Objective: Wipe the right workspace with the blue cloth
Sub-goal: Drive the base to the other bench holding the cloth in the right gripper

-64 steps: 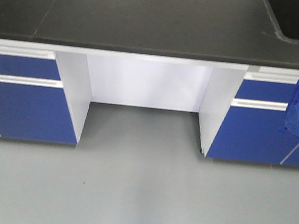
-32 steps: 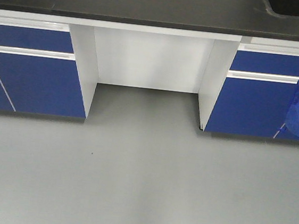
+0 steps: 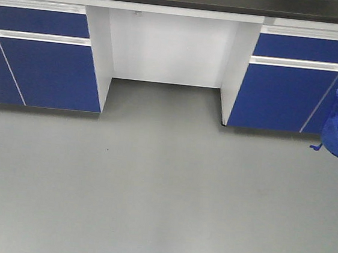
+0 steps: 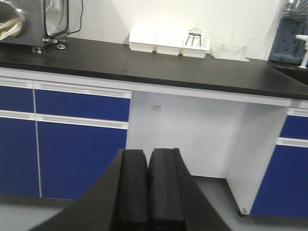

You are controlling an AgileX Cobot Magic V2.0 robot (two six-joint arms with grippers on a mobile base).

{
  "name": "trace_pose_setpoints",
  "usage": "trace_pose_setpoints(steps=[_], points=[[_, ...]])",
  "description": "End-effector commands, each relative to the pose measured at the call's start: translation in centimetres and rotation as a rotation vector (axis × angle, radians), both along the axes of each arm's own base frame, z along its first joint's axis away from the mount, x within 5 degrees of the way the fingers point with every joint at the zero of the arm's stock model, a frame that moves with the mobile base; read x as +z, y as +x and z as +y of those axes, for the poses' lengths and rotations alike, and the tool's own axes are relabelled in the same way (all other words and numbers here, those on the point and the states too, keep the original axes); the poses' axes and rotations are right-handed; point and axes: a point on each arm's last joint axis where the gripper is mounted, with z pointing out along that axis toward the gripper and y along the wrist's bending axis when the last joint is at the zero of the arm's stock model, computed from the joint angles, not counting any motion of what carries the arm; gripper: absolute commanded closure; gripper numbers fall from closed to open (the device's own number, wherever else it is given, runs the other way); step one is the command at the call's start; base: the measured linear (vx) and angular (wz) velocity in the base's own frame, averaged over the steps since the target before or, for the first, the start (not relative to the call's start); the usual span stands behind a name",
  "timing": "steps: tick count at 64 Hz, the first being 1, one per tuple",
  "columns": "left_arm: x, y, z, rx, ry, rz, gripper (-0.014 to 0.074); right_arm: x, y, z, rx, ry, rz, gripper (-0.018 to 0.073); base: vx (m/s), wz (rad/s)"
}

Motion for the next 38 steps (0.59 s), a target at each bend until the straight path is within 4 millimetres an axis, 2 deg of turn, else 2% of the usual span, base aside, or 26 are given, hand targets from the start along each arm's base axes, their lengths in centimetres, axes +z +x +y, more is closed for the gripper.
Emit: trace_pose_setpoints(steps=[1,15,38], points=[[-0.22,0.02,-0.07,-0.008,-0.014,-0.066,0.0602,1.58,0.35,0.09,0.024,-0.018,-0.101,0.0567,-0.23,-0.21],[-0.22,0.02,-0.07,-0.008,-0.014,-0.066,0.0602,1.58,0.35,0.09,0.024,-0.018,-0.101,0.0567,-0.19,-0.35],[-0.22,0.02,-0.07,-0.008,-0.014,-0.066,0.0602,1.58,0.35,0.09,0.024,-0.018,-0.101,0.0567,-0.12,-0.52]])
